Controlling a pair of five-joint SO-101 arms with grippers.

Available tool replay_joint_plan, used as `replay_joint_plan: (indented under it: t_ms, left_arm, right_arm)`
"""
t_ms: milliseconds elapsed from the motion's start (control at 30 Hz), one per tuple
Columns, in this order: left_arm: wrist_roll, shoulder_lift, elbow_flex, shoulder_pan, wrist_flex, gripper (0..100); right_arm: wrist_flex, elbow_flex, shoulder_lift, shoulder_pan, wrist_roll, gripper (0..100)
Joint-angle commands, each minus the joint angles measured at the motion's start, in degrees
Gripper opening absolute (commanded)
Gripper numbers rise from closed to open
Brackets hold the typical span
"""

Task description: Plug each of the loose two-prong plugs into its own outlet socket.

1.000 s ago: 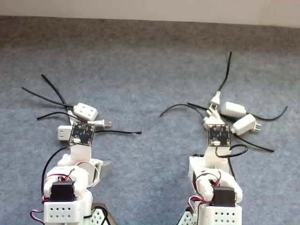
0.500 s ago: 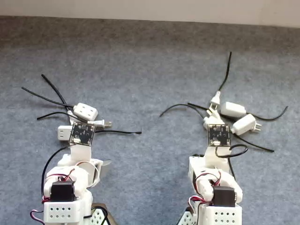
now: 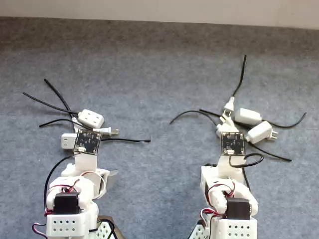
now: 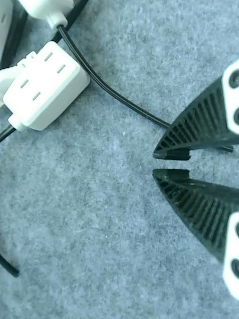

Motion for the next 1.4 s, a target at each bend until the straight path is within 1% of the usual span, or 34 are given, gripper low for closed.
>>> replay_joint_plan:
  t_ms: [0,433,500,600,767,833,900,967,1100,1167,1267,1367]
  left_arm:
    - [0.09,0.31,0.92,1.01,-0.7,31]
    - [0.09,0.31,0.92,1.1,-0.7,31]
    - [0.09,0.31,0.92,1.1,-0.7,31]
    - [0.09,0.31,0.92,1.1,-0.7,31]
    - [0.09,0.31,0.92,1.1,-0.7,31]
    - [0.09,0.31,0.92,1.1,-0.7,31]
    - [0.09,0.31,0.92,1.1,-0.7,31]
    - [0.09,0.31,0.92,1.1,-0.7,31]
    - [0.09,0.31,0.92,0.92,-0.7,31]
    - [0.09,0.31,0.92,0.92,-0.7,31]
    - [0.09,0.31,0.92,0.92,-0.7,31]
    - [0.09,0.31,0.92,0.84,-0.7,31]
  right_arm:
    - [0.31,7.34,-0.57,0.13,0.35,5.1]
    - [-0.48,7.16,-0.66,0.66,0.18,5.1]
    - [-5.14,6.29,-0.66,0.57,0.18,5.4]
    - [-17.98,2.51,-0.66,1.45,0.18,5.4]
    - [-32.4,-6.29,-0.66,6.55,0.18,6.3]
    - [-34.95,-10.42,-0.57,8.92,-0.18,10.9]
    - [-35.38,-15.08,-0.31,12.7,-0.44,17.2]
    - [-35.21,-18.95,-0.31,17.63,-4.04,23.1]
    - [-35.21,-23.25,-0.22,32.04,-11.78,35.9]
    - [-35.21,-22.99,0.84,36.53,-12.57,37.1]
    - [-33.89,-23.25,6.55,38.11,-12.13,37.1]
    - [-32.31,-25.54,17.36,36.18,-12.22,37.1]
